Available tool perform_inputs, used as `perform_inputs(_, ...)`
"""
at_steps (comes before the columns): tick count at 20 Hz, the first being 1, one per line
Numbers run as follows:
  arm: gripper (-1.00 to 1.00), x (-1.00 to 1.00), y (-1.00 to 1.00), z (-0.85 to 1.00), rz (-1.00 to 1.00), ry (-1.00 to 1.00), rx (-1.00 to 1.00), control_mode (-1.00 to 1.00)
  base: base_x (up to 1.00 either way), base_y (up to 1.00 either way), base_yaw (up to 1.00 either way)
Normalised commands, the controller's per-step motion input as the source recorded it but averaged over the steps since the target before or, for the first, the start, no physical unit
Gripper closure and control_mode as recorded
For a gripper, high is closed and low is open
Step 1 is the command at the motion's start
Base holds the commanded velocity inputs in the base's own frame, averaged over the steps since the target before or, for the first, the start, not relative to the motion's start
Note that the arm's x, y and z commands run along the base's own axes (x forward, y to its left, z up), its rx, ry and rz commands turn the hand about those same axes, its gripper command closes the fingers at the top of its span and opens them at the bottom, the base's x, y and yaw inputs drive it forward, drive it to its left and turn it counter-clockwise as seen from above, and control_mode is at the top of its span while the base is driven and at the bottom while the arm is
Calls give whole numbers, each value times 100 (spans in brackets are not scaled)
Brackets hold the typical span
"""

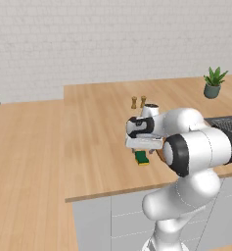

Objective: Pick up the sponge from the counter and clean the cutting board by briefly scrubbing or pressing down on the cutting board. Once finished, release the sponge.

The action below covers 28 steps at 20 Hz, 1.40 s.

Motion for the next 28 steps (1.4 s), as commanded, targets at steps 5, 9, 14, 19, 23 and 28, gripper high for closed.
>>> perform_inputs(5, -100, 0, 0, -27, -7, 0, 0, -100, 0, 0, 0)
perform_inputs(9, -100, 6, 0, -16, -7, 0, 0, -100, 0, 0, 0)
perform_inputs(14, -100, 16, 0, -5, -6, 0, 0, -100, 0, 0, 0)
perform_inputs(19, -100, 17, 12, -19, -7, 0, 0, -100, 0, 0, 0)
perform_inputs(23, -100, 13, 5, -14, -6, 0, 0, -100, 0, 0, 0)
perform_inputs(28, -100, 0, 0, -11, -3, 0, 0, -100, 0, 0, 0)
